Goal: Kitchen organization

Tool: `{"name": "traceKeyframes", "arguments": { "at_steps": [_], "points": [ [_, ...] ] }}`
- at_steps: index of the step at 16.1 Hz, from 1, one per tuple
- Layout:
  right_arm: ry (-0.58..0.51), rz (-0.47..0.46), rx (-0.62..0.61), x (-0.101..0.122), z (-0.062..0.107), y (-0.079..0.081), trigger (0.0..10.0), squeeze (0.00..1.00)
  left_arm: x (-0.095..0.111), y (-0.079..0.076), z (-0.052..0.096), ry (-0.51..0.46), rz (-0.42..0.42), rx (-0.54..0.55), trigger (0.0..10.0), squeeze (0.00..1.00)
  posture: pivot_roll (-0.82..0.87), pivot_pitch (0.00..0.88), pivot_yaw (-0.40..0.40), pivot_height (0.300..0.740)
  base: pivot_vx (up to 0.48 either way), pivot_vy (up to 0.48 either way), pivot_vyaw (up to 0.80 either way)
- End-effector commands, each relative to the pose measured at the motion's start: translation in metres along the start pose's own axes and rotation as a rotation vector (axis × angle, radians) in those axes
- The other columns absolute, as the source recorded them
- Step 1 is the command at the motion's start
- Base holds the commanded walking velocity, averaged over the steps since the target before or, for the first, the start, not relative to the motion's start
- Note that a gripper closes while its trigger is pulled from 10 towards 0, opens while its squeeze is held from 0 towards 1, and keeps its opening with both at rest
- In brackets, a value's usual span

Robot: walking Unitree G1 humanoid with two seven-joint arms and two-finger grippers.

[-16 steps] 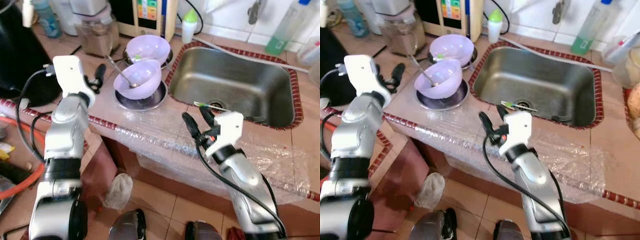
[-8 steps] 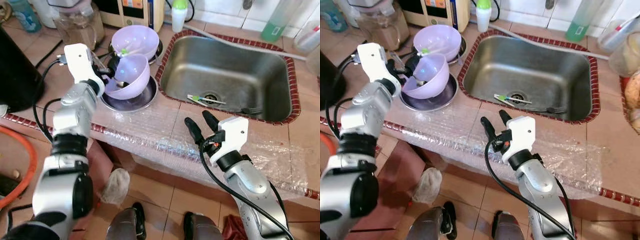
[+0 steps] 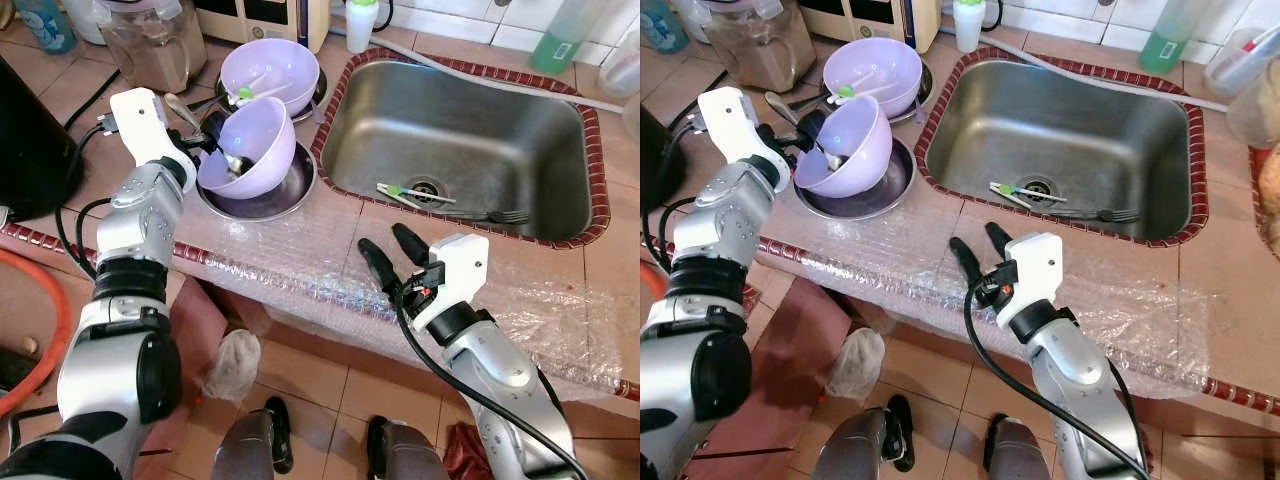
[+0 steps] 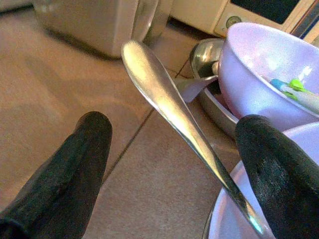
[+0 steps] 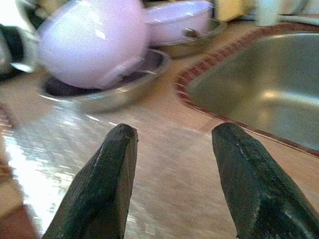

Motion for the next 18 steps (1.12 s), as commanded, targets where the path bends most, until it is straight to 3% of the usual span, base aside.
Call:
{"name": "traceKeyframes", "arguments": {
  "at_steps": [1,4,5,6,18],
  "points": [
    [-0.018,-0.020,0.067,0.007,-0.001,0.011,10.0,0.00,0.002,0.002,-0.001,0.010,0.022,-0.004,10.0,0.00,-0.11,0.252,0.048,0.740,0.000,0.000,0.00],
    [-0.022,-0.009,0.117,0.011,-0.004,0.017,10.0,0.00,0.004,-0.003,-0.005,0.013,0.058,-0.033,10.0,0.00,-0.12,0.248,0.051,0.740,0.000,0.000,0.00],
    [-0.019,-0.007,0.112,0.010,-0.004,0.015,10.0,0.00,0.006,-0.005,-0.006,0.002,0.085,-0.039,8.9,0.00,-0.12,0.243,0.051,0.740,0.000,0.000,0.00],
    [-0.014,-0.008,0.110,0.010,-0.004,0.014,10.0,0.00,0.007,-0.006,-0.008,0.011,0.116,-0.042,0.0,0.00,-0.12,0.241,0.051,0.740,0.000,0.000,0.00],
    [0.007,0.012,0.124,0.006,-0.008,0.014,10.0,0.00,0.007,0.005,-0.010,0.055,0.209,-0.003,0.0,0.00,-0.10,0.230,0.046,0.740,0.000,0.000,0.00]
  ]
}}
Point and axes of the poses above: a point about 5 cm out from each wrist's last joint towards the gripper, its own z axis pointing back from the gripper into the wrist, its own x axis along the axis of the wrist's last joint, y = z × x, the point moved 2 cm from there along -z, pointing out of the wrist towards the gripper, and after that the axes turned 2 degrees about -z, right-handed, at the moved point
